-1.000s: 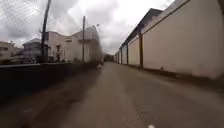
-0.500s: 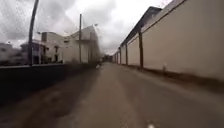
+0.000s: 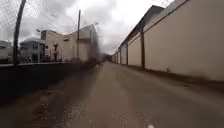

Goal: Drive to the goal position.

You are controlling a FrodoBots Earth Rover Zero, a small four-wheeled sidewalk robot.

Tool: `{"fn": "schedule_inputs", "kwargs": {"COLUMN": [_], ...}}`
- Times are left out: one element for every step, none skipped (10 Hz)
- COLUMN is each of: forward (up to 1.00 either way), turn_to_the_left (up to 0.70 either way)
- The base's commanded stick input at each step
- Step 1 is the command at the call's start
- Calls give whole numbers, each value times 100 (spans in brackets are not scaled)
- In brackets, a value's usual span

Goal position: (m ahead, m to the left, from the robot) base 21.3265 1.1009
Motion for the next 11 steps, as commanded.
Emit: {"fn": "schedule_inputs", "kwargs": {"forward": [70, 70, 70, 70, 70, 70, 70, 70, 70, 70, 70], "turn_to_the_left": [0, 0, 0, 0, 0, 0, 0, 0, 0, 0, 0]}}
